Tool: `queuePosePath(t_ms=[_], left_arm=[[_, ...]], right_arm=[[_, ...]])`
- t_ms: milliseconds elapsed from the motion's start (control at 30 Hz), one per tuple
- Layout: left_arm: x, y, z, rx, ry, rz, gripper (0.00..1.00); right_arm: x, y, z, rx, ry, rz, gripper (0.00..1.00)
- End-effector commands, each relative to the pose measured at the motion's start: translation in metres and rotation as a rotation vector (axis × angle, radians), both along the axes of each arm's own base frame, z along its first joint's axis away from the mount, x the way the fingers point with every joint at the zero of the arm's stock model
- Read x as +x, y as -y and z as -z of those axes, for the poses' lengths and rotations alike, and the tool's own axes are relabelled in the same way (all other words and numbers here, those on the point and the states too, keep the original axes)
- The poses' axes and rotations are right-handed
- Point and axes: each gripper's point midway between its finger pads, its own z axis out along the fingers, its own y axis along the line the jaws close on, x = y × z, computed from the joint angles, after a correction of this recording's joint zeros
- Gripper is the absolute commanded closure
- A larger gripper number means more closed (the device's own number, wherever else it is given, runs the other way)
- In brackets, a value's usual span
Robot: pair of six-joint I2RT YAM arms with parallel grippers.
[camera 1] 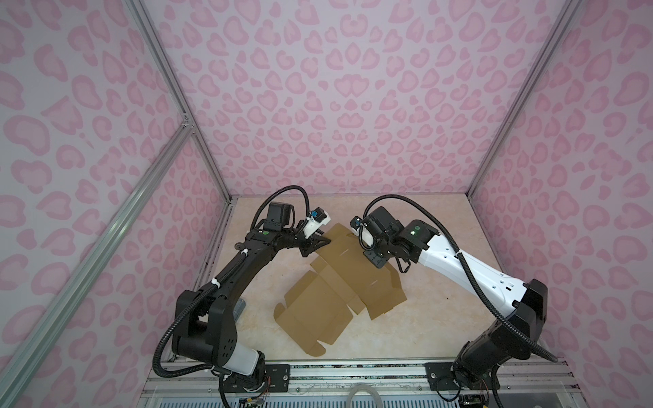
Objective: Fold the paper box
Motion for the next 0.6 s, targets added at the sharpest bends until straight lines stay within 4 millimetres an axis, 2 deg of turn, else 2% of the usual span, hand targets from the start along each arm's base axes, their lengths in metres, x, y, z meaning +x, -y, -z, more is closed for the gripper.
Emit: queuePosePath(t_ms=[0,267,500,567], left_arm=[[-0.0012,0.0017,-0.0036,-0.011,0.002,0.019,0.76],[-0.0014,0.0015,-0.0026,-0.009,-0.002,0.018,0.87],[-0.0013,0.0017,-0.0025,-0.007,0.000,0.015,0.89],[-0.0004,0.0009,-0.0015,-0.003,0.001,0.010,0.95]], right_arm=[[0.0026,0.0018,0.0020,-0.025,0.020,0.000,1.00],[0.0029,0.0016,0.0017,-0.035,0.027,0.002,1.00],[0.0026,-0.0003,-0.0007,-0.024,0.030,0.001,1.00],[0.0023,-0.0008,-0.0016,-0.022,0.030,0.002,1.00]])
